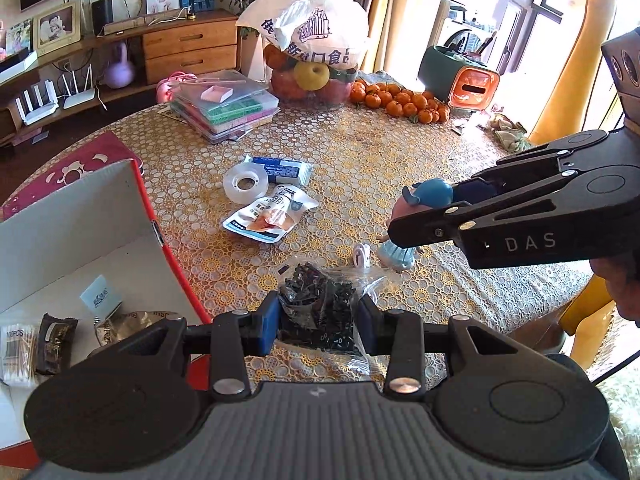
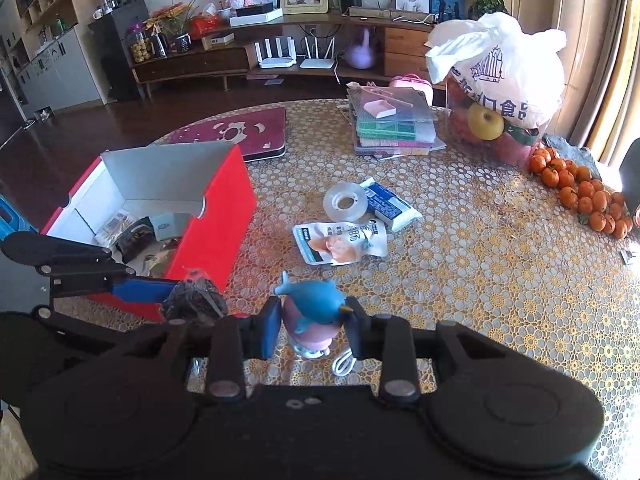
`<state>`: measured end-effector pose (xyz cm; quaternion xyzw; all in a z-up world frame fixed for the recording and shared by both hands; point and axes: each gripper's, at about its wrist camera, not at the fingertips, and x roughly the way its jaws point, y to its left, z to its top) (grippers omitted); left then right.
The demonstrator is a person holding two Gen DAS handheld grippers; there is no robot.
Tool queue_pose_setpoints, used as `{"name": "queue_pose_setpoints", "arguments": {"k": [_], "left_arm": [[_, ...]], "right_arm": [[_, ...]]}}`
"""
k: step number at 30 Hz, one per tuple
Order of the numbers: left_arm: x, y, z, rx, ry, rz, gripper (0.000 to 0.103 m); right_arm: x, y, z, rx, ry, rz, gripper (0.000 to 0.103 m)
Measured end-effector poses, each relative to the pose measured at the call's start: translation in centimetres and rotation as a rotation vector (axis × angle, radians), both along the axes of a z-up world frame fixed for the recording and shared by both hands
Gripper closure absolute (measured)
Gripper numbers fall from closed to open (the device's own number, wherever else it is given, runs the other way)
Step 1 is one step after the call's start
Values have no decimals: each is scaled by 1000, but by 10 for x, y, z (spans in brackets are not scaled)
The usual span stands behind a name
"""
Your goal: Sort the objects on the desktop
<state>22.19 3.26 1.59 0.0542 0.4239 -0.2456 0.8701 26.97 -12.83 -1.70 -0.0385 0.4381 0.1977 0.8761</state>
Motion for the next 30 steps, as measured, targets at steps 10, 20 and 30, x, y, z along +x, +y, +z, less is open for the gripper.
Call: {"name": "queue_pose_setpoints", "arguments": {"k": [10,20,30], "left_arm": [[-13,36,20,18,-33,33,65],[-17,80,32,43,-57,89,65],[-11,122,39,65,-73,157,65]], "right_arm": [[-11,34,23,34,-38,71,70],[-9,70,32,34,-54,115,70],[-2,108,37,42,-62,164,70]]}}
